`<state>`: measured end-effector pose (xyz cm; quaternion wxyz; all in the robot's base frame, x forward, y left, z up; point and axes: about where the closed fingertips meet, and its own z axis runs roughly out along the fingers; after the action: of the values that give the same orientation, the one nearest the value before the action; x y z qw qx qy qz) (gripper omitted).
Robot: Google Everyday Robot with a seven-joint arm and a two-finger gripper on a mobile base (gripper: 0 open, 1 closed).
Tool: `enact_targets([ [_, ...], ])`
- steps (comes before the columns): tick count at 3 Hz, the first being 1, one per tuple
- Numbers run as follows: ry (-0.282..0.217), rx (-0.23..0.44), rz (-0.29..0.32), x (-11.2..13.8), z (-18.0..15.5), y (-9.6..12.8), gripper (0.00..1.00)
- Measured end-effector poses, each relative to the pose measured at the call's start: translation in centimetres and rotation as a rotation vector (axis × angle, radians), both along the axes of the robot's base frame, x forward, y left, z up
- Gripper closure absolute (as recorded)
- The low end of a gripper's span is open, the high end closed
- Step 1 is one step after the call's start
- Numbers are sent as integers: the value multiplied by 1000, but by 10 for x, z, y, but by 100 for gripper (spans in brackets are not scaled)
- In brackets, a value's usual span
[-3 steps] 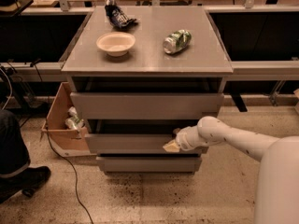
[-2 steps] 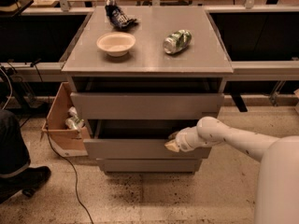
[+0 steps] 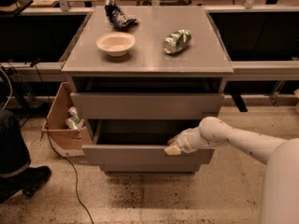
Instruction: Open middle drawer
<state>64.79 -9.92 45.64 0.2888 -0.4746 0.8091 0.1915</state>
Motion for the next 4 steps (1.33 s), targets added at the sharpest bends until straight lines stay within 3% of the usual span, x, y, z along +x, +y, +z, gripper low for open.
enact_targets([
  [1,69,8,45,-33,-1,3,33],
  [2,69,8,45,-33,-1,3,10],
  [3,155,17,107,-75,-1,9,0],
  [4,256,26,179,-123,0,15,0],
])
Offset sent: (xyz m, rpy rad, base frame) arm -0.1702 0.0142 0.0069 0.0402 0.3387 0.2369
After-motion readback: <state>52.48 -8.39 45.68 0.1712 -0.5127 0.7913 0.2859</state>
